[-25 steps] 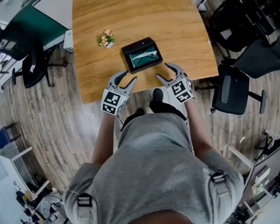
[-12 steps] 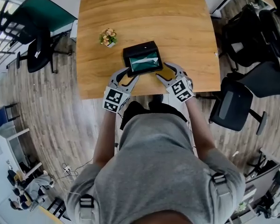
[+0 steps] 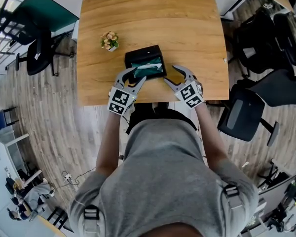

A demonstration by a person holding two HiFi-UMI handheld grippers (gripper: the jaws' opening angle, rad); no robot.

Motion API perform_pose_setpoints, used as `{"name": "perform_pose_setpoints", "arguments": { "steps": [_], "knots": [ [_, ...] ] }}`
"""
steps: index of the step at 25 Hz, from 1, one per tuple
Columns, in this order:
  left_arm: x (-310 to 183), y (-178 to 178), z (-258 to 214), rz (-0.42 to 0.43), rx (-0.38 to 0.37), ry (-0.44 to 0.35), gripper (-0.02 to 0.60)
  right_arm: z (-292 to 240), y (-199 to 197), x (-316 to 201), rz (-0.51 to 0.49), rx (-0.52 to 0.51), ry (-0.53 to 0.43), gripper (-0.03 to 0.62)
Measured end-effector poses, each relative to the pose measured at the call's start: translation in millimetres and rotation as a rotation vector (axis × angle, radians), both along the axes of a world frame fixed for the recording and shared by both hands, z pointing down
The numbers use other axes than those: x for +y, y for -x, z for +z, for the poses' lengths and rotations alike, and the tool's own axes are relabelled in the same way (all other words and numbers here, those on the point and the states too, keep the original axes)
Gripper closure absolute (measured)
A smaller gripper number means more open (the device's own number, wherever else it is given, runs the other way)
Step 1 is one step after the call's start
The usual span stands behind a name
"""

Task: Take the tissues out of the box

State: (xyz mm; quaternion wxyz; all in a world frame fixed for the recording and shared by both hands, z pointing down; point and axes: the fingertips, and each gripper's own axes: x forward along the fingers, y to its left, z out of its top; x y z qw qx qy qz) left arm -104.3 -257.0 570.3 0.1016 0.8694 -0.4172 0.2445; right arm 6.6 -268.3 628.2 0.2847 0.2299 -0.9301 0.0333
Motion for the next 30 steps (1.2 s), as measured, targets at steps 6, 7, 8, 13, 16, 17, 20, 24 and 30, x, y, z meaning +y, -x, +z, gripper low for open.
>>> {"name": "perform_pose_setpoints", "arguments": {
  "steps": [6, 7, 8, 13, 16, 17, 20, 24, 30],
  "knots": [
    [-8, -5, 12, 0.037, -0.022, 0.016, 0.387, 6, -6, -4, 0.016, 0.015, 0.006, 0.33],
    [-9, -5, 13, 0.04, -0.02, 0.022, 0.387, 6, -5, -4, 0.016, 0.016, 0.006, 0.33],
    [-11, -5, 15, 0.047, -0.024, 0.029, 0.385, 7, -4, -4, 0.017, 0.019, 0.006, 0.33],
    [-17, -6, 29, 0.096, -0.06, 0.067, 0.374, 14, -2, -5, 0.015, 0.04, 0.016, 0.33],
    [-20, -7, 40, 0.141, -0.096, 0.089, 0.37, 20, -3, -5, 0.022, 0.052, 0.03, 0.33],
    [-21, -7, 44, 0.156, -0.113, 0.101, 0.368, 22, -3, -5, 0.023, 0.056, 0.036, 0.33],
    [-25, -10, 60, 0.212, -0.17, 0.127, 0.367, 27, -4, -6, 0.033, 0.07, 0.051, 0.33],
    [-30, -15, 78, 0.279, -0.208, 0.161, 0.357, 34, -2, -7, 0.042, 0.096, 0.063, 0.33],
    [-36, -20, 106, 0.363, -0.27, 0.216, 0.344, 41, -2, -10, 0.059, 0.119, 0.085, 0.329]
  ]
}}
